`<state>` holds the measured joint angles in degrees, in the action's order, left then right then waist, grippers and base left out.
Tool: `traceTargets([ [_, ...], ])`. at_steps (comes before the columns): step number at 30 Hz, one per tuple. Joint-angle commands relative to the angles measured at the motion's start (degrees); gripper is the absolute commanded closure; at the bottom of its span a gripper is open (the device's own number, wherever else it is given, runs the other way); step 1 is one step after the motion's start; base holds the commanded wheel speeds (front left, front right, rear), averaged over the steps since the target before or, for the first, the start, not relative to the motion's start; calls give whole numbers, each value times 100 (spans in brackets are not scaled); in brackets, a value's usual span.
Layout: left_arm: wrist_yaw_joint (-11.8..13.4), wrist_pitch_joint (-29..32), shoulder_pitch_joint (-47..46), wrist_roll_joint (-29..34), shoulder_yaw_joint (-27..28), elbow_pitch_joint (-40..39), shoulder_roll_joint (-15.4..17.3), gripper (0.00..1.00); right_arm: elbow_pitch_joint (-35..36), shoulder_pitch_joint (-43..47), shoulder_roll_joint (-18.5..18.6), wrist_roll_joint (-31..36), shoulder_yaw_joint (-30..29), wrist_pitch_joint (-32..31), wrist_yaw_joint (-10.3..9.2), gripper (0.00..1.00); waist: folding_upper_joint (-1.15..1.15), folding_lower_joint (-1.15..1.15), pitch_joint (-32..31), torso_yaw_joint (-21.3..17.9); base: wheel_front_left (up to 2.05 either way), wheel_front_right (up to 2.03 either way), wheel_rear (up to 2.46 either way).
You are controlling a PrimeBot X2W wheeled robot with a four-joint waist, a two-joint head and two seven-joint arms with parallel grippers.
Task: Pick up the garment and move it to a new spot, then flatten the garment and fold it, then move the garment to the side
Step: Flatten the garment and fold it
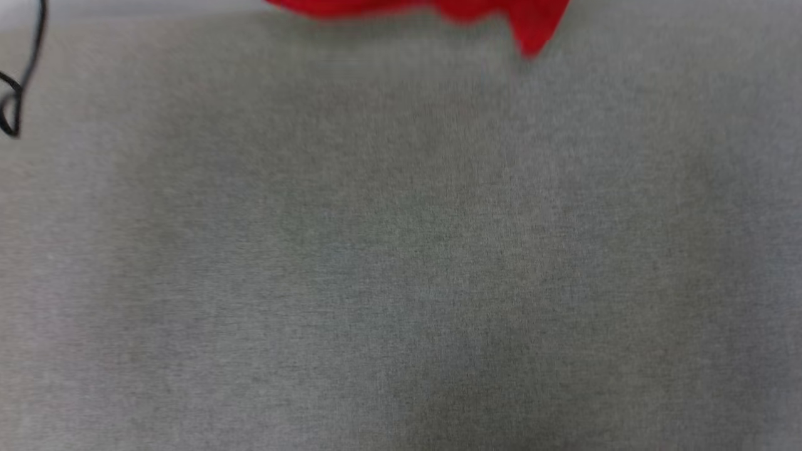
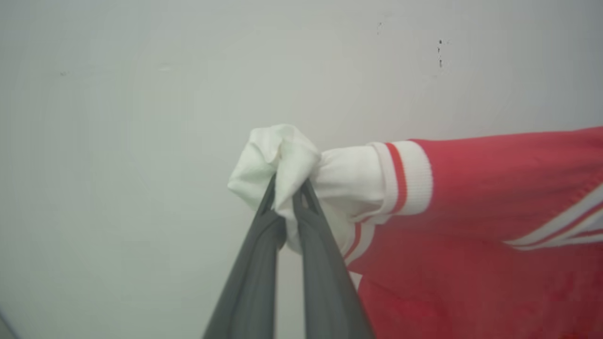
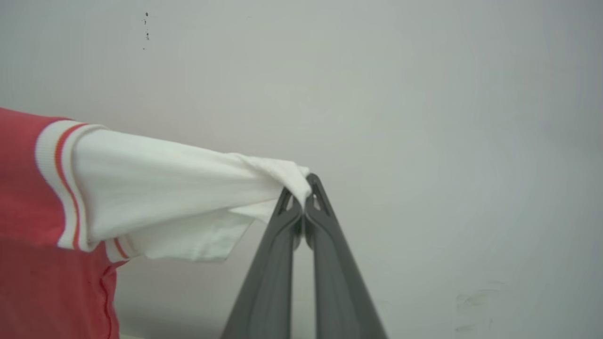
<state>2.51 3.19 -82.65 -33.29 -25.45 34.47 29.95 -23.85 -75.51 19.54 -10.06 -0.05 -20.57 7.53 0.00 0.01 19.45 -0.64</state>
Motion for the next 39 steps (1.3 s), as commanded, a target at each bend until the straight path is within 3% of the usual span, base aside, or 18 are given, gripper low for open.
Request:
traceTargets([
  [1, -53, -241, -305, 53, 59, 166, -12, 100, -222, -368, -66, 108, 40, 283, -8, 100, 0, -1, 562, -173, 0, 0, 0],
  [10, -300, -887, -1039, 76, 100, 789, -171, 100, -810, -1188, -260, 85, 400, 956, -8, 100, 0, -1, 1356, -287, 0, 0, 0],
  [22, -660, -1317, -863, -148, 62, 1822, -475, 100, -1584, -1213, -542, -204, 757, 1336, -7, 100, 0, -1, 1800, -315, 0, 0, 0],
  [30, -859, -1586, 195, -504, 63, 2239, -788, 100, -1718, -120, -424, -700, 1041, 1510, -7, 100, 0, -1, 1175, -137, 0, 0, 0],
  [39, -860, -1823, 2594, -795, 196, 1841, -850, 100, -1008, 2443, -73, -1393, 1354, 1509, -7, 100, 0, -1, -146, 55, 0, 0, 0],
])
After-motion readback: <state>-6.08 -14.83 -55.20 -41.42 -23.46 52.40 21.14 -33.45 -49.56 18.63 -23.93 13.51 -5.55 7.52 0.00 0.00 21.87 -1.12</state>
